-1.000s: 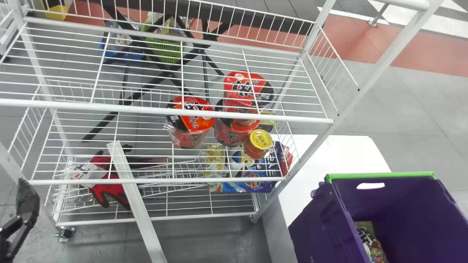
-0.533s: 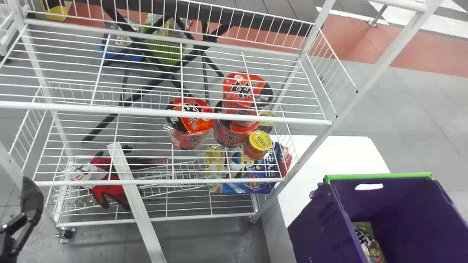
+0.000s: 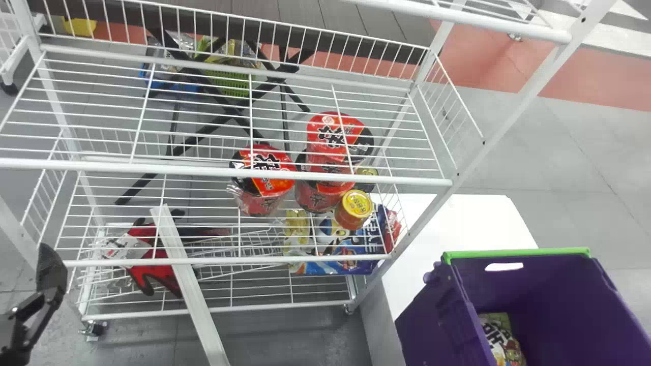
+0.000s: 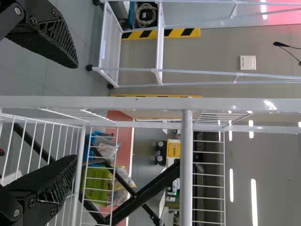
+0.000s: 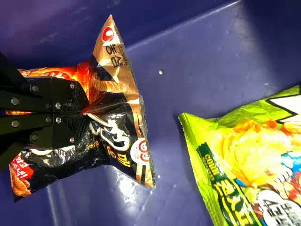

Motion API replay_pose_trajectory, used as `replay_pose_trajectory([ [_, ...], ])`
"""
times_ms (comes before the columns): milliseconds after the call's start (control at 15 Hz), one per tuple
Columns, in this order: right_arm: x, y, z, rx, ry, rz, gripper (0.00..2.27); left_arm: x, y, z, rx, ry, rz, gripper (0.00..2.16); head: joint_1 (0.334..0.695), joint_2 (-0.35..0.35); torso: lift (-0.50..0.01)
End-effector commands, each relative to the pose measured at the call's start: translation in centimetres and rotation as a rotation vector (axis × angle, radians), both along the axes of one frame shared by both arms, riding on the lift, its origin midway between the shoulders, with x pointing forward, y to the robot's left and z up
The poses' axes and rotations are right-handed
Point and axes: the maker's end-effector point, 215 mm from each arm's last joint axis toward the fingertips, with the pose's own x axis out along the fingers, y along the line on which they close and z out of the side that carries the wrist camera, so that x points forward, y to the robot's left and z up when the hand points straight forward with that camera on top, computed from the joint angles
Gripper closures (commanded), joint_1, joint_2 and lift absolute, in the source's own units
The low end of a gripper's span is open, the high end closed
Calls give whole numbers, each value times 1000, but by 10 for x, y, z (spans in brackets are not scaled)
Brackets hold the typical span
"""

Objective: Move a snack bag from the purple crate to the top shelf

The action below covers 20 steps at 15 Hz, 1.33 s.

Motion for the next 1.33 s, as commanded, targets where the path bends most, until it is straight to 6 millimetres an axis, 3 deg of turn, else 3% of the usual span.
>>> replay_pose_trajectory([
  [0,1,0,0,-3,0,-3,2071,0,0,0,-1,0,1,147,695,-350,-400],
  [1267,9,4,1,4,-39,-26,2159,4,-1,-8,-3,14,-13,147,695,-350,-324],
])
